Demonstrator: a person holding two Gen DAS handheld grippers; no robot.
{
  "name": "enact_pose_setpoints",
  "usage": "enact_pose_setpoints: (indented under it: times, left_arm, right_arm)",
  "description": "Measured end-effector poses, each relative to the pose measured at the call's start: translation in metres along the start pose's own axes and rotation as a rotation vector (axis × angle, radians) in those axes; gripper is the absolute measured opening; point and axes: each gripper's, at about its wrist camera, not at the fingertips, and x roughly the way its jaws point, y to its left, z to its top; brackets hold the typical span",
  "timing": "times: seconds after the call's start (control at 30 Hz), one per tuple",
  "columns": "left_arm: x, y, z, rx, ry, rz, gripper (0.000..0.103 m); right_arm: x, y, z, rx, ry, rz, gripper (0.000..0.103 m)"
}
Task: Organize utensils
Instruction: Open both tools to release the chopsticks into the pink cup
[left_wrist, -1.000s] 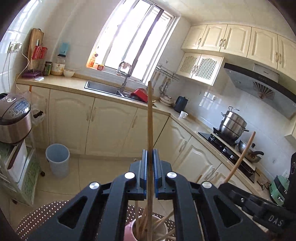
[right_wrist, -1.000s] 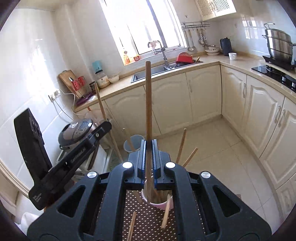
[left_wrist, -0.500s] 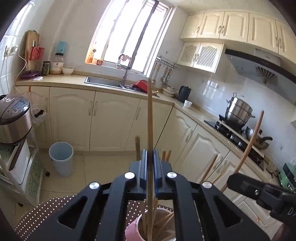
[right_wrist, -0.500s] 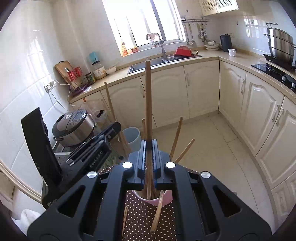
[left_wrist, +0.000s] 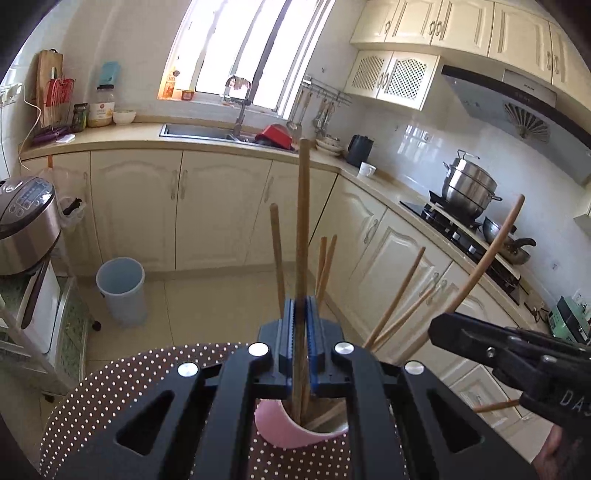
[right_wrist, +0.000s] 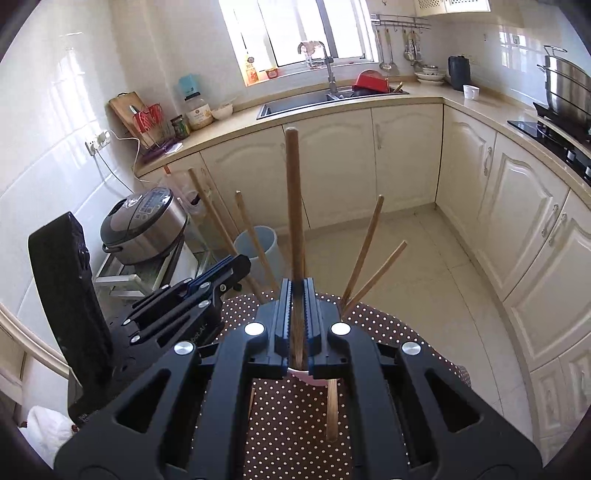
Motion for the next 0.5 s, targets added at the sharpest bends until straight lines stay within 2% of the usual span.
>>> enact_pose_setpoints:
  times: [0.1,0.13,0.17,0.2,0.33,0.5]
  left_arm:
    - [0.001,0.000,-0.003,0.002,0.048,-0.001,0.008]
    - [0.000,0.000,-0.003,0.001,0.053,0.000,0.012]
    - [-0.002,0.000,-0.004,0.001,0.059,0.002,0.021]
    - [-0.003,0.000,-0.004,0.001,0.062,0.004,0.024]
    - [-0.010,-0.003,-0.004,0.022,0.072,0.013,0.026]
    - [-0.023,-0.004,-0.003,0.026,0.073,0.028,0.036]
  right_arm:
    - [0.000,0.002,-0.001,0.004,0.009,0.004,0.007]
    - [-0.001,0.002,-0.002,0.006,0.012,0.001,0.007]
    - [-0.001,0.002,-0.003,0.009,0.016,-0.003,0.007]
    - [0.000,0.001,-0.004,0.013,0.022,-0.007,0.007]
    - [-0.002,0.000,-0.006,0.028,0.030,-0.013,0.007]
    - [-0.009,0.003,-0.009,0.031,0.029,-0.020,0.008]
